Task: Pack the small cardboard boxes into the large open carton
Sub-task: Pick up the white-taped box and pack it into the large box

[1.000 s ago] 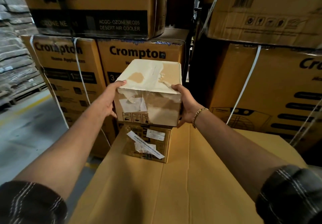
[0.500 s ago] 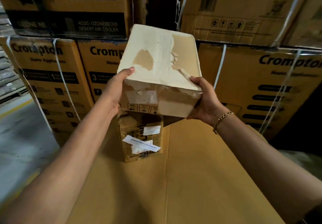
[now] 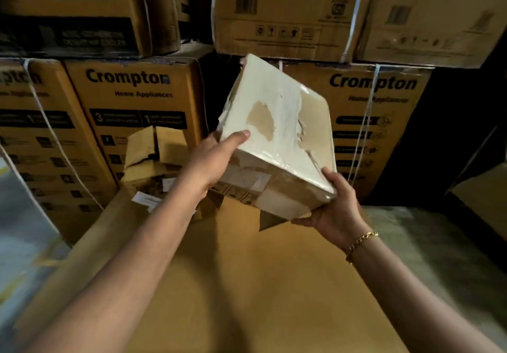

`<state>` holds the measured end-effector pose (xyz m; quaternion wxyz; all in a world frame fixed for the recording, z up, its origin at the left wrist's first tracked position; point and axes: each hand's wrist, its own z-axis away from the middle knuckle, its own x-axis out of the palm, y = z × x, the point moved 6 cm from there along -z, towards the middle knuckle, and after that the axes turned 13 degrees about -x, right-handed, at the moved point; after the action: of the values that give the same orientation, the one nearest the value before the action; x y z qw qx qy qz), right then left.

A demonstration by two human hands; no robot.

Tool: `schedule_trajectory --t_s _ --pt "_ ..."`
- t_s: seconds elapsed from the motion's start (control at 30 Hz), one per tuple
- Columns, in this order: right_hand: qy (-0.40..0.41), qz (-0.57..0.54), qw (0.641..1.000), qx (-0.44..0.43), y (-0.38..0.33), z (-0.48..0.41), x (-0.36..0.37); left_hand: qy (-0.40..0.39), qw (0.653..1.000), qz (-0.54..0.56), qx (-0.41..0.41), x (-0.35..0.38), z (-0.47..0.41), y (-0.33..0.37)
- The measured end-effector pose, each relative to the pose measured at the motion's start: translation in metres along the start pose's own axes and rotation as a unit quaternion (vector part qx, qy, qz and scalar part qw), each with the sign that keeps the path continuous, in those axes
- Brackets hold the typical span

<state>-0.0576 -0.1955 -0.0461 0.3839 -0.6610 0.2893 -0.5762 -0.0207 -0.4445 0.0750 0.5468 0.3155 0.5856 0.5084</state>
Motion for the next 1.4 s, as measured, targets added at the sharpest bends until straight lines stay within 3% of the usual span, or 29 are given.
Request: schedule_trajectory --t_s 0.1,0.17,0.27,0.47,0.53,0.63,0.7,0.77,0.87,0.93,1.03,1.23,1.33,1.4 --pt "0.034 -0.065 0.996 0.047 0.039 0.030 -0.052 0.027 0.975 -0.219 -0.019 0.050 0.016 -0.010" --pt "0.082 -0.082 0.989 0.088 0.066 0.048 -0.084 0.049 0.935 -0.350 -0.016 0.085 0.026 -0.018" --pt "0.143 -0.023 0.979 0.144 0.105 0.074 -0.120 0.050 0.869 -0.492 0.003 0.133 0.043 -0.031" --pt "0.199 0.140 0.953 0.181 0.124 0.112 -0.169 0.028 0.762 -0.641 0.088 0.206 0.071 -0.050" --pt "0.182 0.234 0.938 0.181 0.111 0.114 -0.180 0.020 0.745 -0.658 0.112 0.221 0.079 -0.059" --pt "0.131 0.348 0.915 0.158 0.088 0.108 -0.183 -0.014 0.779 -0.606 0.164 0.233 0.085 -0.071" --pt "0.118 0.329 0.928 0.132 0.070 0.104 -0.177 -0.015 0.800 -0.566 0.199 0.229 0.085 -0.078" --pt "0.106 0.280 0.949 0.105 0.048 0.100 -0.167 0.015 0.841 -0.512 0.177 0.211 0.073 -0.091" --pt "0.060 0.276 0.954 0.099 0.022 0.097 -0.146 -0.007 0.949 -0.315 -0.033 0.174 0.048 -0.134" --pt "0.035 0.282 0.951 0.122 0.020 0.094 -0.134 -0.083 0.978 -0.107 -0.160 0.174 0.044 -0.159" --pt "0.049 0.290 0.950 0.108 0.029 0.084 -0.130 -0.121 0.977 0.028 -0.173 0.186 0.051 -0.156" --pt "0.189 0.128 0.970 0.085 0.045 0.091 -0.180 -0.134 0.978 -0.157 -0.018 0.177 0.044 -0.113" --pt "0.237 0.152 0.955 0.090 0.038 0.095 -0.211 0.024 0.935 -0.300 0.188 0.152 0.048 -0.079" --pt "0.252 0.205 0.941 0.094 0.032 0.100 -0.225 0.126 0.914 -0.291 0.254 0.123 0.042 -0.066"
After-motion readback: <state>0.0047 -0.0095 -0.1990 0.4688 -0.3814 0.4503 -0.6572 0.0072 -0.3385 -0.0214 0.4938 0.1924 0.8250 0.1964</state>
